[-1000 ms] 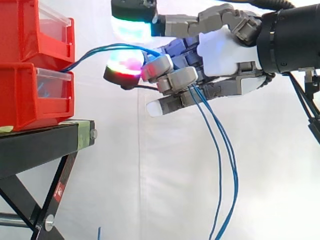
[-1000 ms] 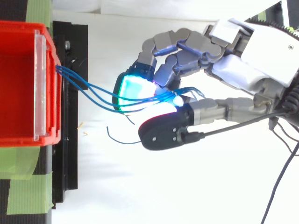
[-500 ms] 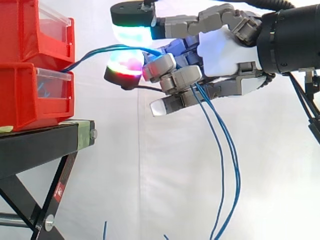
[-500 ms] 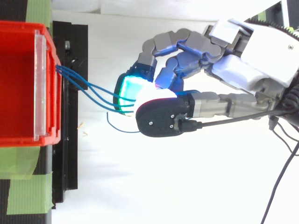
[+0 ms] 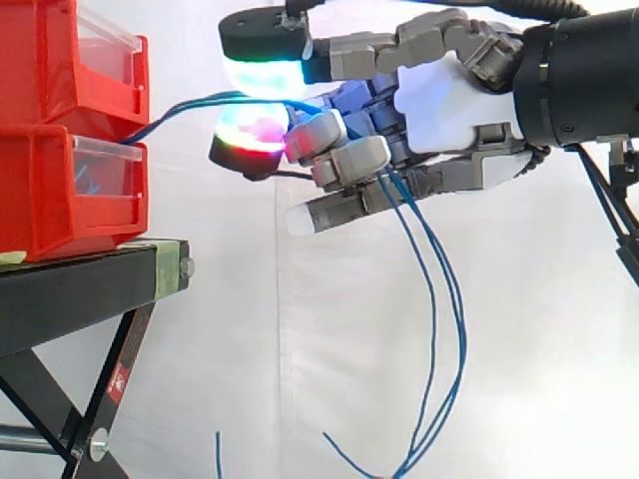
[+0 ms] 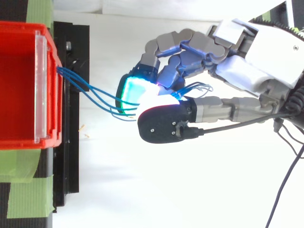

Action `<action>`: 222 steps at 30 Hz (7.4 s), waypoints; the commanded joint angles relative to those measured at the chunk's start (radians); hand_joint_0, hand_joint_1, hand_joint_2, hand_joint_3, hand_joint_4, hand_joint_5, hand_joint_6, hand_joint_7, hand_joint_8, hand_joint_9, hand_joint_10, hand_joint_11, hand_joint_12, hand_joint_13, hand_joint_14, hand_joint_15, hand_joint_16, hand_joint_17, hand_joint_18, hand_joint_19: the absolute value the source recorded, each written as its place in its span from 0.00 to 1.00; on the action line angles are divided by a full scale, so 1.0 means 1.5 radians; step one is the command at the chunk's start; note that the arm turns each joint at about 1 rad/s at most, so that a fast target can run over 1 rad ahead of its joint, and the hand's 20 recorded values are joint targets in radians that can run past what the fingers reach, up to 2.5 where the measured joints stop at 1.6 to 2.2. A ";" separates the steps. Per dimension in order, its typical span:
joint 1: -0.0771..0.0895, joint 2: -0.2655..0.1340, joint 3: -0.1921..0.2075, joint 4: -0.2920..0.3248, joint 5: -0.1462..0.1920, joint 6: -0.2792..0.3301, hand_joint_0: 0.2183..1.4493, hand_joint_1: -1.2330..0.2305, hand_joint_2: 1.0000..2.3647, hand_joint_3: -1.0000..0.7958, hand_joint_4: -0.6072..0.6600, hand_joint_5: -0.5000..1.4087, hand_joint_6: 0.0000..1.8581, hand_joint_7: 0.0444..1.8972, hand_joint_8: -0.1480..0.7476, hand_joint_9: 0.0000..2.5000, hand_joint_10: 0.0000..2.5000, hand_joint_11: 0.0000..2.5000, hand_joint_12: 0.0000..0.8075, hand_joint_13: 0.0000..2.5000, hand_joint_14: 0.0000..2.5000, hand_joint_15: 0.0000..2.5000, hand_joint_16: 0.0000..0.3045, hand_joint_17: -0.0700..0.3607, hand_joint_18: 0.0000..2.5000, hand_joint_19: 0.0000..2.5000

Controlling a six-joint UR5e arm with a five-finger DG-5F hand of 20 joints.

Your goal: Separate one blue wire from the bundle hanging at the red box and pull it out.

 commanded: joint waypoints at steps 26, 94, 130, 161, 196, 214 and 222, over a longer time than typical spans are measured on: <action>0.000 0.000 0.000 -0.004 0.002 0.000 0.37 0.17 0.01 0.36 0.62 0.11 0.44 0.55 0.51 0.12 0.35 0.61 0.37 0.14 0.56 0.52 0.10 0.32 0.18 0.30; 0.001 0.000 0.000 -0.004 0.002 0.000 0.36 0.36 0.02 0.43 0.69 0.14 0.46 0.51 0.55 0.27 0.37 0.60 0.42 0.32 0.43 0.59 0.13 0.37 0.31 0.37; 0.002 0.000 0.000 -0.005 0.002 0.000 0.35 0.43 0.02 0.43 0.69 0.13 0.46 0.51 0.55 0.26 0.36 0.60 0.43 0.31 0.43 0.59 0.13 0.36 0.30 0.38; 0.003 0.001 0.000 -0.005 0.000 0.001 0.44 0.19 0.01 0.43 0.67 0.12 0.45 0.54 0.54 0.17 0.32 0.63 0.42 0.23 0.45 0.59 0.12 0.36 0.24 0.33; 0.005 0.001 0.000 -0.005 0.000 0.001 0.27 0.31 0.01 0.33 0.68 0.13 0.42 0.55 0.56 0.18 0.29 0.62 0.43 0.19 0.53 0.56 0.13 0.37 0.23 0.37; 0.006 0.000 0.000 -0.012 0.000 0.000 0.37 0.39 0.01 0.39 0.70 0.13 0.44 0.52 0.54 0.21 0.31 0.60 0.42 0.24 0.48 0.58 0.12 0.36 0.26 0.37; 0.005 0.000 0.000 -0.015 0.000 0.000 0.37 0.39 0.01 0.39 0.70 0.13 0.45 0.52 0.54 0.21 0.32 0.60 0.41 0.24 0.48 0.59 0.12 0.36 0.26 0.37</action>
